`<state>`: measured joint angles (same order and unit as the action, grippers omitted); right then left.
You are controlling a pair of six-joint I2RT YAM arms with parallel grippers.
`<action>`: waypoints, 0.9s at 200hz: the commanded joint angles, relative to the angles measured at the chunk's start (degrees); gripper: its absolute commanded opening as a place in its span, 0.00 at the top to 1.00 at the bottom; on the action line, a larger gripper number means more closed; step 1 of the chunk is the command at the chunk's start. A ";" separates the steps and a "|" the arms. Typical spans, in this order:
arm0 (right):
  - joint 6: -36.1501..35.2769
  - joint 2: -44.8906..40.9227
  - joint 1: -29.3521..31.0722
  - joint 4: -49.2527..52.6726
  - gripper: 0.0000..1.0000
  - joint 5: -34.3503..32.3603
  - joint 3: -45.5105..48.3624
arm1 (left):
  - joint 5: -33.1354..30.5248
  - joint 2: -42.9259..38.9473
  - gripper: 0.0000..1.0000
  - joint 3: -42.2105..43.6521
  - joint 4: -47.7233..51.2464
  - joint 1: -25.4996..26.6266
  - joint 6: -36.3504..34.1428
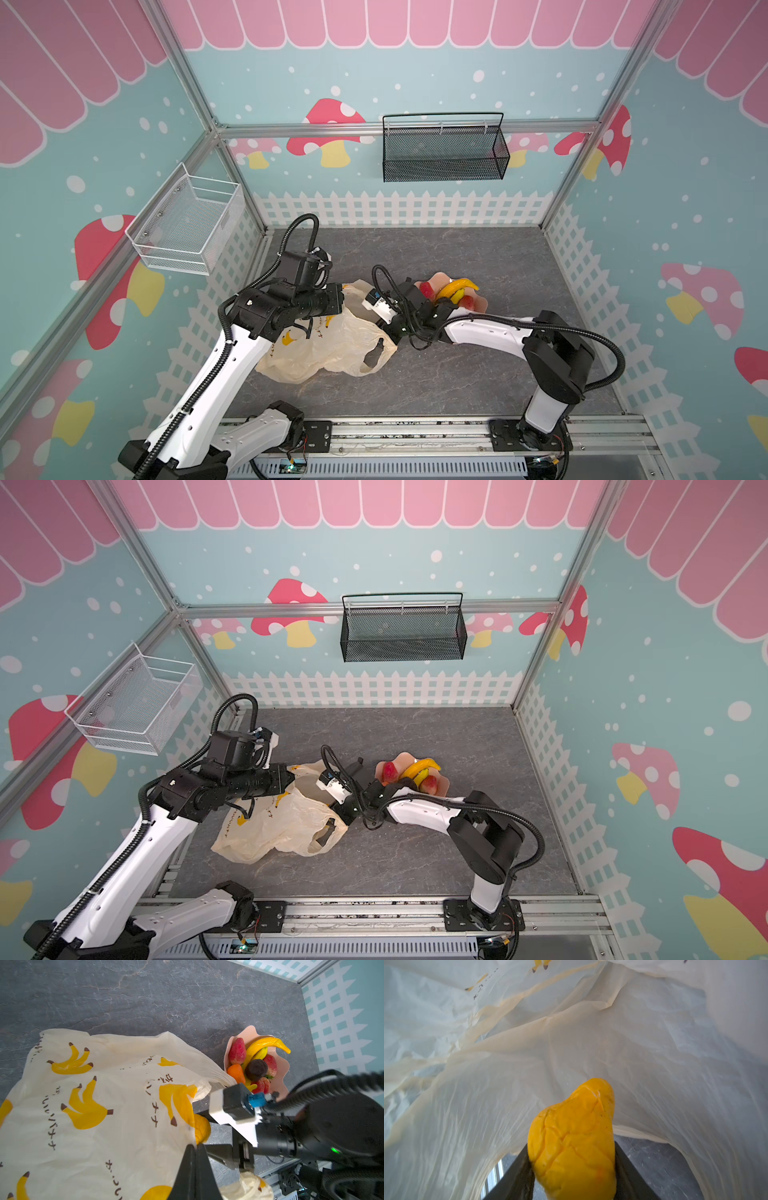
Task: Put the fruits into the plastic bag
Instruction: 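Insert the mango into the bag held by the left gripper and release it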
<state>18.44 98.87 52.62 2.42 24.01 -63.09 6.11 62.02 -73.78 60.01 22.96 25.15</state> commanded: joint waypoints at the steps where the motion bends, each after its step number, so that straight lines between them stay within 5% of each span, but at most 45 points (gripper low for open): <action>1: -1.37 -2.89 0.52 1.30 0.82 -1.76 1.68 | -2.27 0.89 1.00 -0.82 -1.40 -0.02 2.23; 79: -2.75 8.50 0.51 0.30 0.82 0.59 -7.22 | 10.49 -2.38 1.00 3.13 -10.20 0.23 2.63; 180: 0.65 21.54 -0.16 0.35 0.82 8.52 -24.64 | 11.38 -7.60 1.00 16.72 -22.95 0.22 12.09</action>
<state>17.47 117.45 52.77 3.31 27.62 -84.79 16.58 55.55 -59.44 43.24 22.98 33.17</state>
